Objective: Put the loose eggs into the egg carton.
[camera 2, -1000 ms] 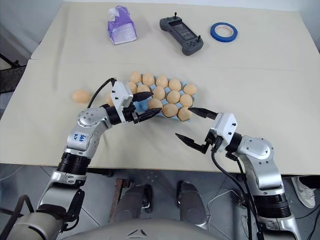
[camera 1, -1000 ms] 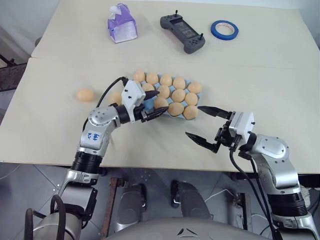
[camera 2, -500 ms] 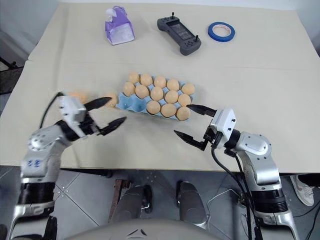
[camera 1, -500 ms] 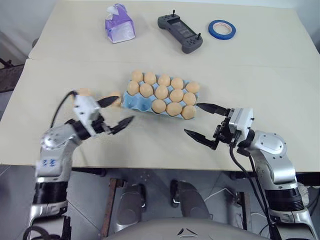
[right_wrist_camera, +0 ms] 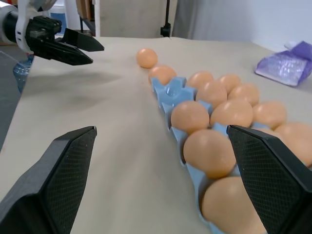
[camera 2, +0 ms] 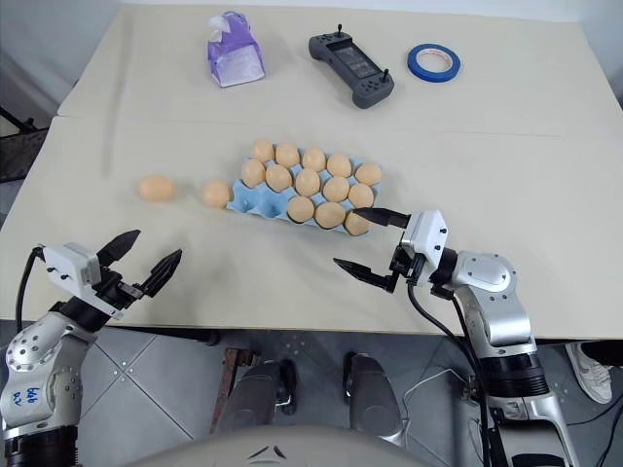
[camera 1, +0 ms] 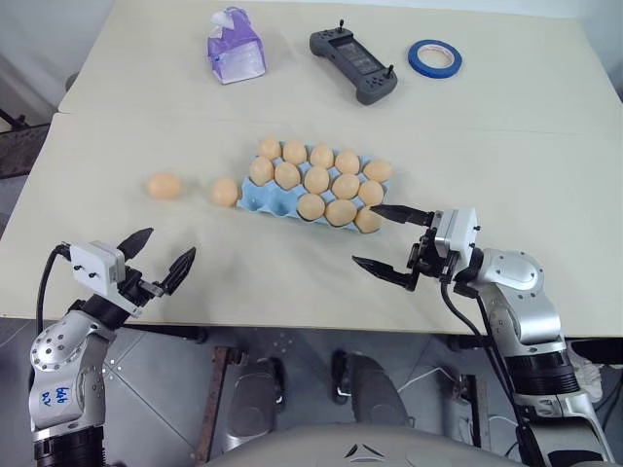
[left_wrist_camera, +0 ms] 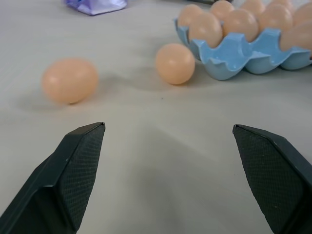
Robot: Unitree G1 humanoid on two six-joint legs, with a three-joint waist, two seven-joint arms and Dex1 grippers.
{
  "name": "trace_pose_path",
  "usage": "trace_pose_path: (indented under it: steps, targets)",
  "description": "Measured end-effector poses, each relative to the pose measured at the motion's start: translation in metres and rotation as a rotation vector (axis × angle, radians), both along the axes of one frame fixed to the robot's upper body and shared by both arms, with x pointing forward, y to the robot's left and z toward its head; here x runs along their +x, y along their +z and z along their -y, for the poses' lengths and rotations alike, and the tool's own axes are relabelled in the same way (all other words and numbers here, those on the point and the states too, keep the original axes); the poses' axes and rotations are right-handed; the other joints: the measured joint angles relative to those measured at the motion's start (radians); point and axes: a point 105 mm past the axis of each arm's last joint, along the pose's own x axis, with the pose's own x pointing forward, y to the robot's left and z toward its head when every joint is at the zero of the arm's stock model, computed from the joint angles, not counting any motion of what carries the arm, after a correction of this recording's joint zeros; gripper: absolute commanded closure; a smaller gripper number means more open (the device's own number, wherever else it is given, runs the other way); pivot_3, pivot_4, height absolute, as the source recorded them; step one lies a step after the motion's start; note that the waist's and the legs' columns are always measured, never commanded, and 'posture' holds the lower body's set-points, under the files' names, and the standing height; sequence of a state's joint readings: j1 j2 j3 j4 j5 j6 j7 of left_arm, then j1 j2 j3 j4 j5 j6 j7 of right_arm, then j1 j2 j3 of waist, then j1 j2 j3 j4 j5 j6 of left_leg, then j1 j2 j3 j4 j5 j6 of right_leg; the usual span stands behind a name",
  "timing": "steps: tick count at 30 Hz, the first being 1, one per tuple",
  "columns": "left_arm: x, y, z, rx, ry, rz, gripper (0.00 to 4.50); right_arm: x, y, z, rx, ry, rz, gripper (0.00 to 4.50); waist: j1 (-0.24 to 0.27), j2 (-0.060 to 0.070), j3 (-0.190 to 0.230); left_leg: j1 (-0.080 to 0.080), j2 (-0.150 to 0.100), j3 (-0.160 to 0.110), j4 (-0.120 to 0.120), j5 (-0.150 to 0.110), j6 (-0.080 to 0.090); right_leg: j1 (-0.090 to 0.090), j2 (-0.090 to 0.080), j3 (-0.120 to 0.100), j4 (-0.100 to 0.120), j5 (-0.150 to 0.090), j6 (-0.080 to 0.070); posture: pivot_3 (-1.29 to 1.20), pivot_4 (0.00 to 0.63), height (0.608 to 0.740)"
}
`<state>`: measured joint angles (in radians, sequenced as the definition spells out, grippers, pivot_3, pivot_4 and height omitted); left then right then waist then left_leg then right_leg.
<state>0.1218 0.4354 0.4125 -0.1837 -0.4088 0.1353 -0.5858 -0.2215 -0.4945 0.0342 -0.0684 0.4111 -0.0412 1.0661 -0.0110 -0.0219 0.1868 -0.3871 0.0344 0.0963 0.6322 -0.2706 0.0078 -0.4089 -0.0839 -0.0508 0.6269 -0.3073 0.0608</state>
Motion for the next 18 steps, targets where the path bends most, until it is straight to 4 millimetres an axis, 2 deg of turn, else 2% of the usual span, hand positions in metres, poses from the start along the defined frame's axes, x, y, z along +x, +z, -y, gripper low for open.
trace_pose_path:
  steps: [3, 6, 12, 18]
  targets:
    - [0.019, 0.019, 0.012, -0.026, -0.024, 0.061, 0.02, 0.001, 0.003, -0.001, -0.003, 0.009, 0.01, 0.0, 0.008, 0.0, 0.0, 0.0, 0.0, 0.0, 0.001, 0.0, 0.0, 0.0, 0.0, 0.0, 0.0, 0.001, 0.0, 0.0, 0.15, 0.74]
    - [0.037, 0.025, 0.025, -0.046, -0.07, 0.07, 0.02, 0.001, 0.004, -0.001, -0.004, 0.011, 0.013, 0.0, 0.008, 0.0, 0.0, 0.0, 0.0, 0.001, 0.0, 0.003, 0.004, 0.0, 0.0, 0.0, 0.0, 0.001, 0.0, 0.0, 0.15, 0.74]
    - [0.095, 0.025, 0.042, -0.053, -0.061, 0.007, 0.02, 0.0, 0.002, 0.0, -0.003, -0.004, 0.009, 0.0, 0.011, 0.0, 0.0, -0.001, -0.001, 0.001, 0.001, 0.003, 0.005, 0.0, 0.002, -0.001, 0.001, 0.002, 0.002, 0.0, 0.15, 0.74]
    - [0.112, 0.013, 0.056, -0.046, -0.08, -0.055, 0.02, -0.002, -0.003, 0.003, 0.005, -0.035, -0.008, 0.0, 0.007, -0.001, 0.0, -0.001, 0.0, 0.004, 0.001, 0.002, 0.005, -0.001, 0.002, -0.001, 0.001, 0.002, 0.003, 0.0, 0.15, 0.74]
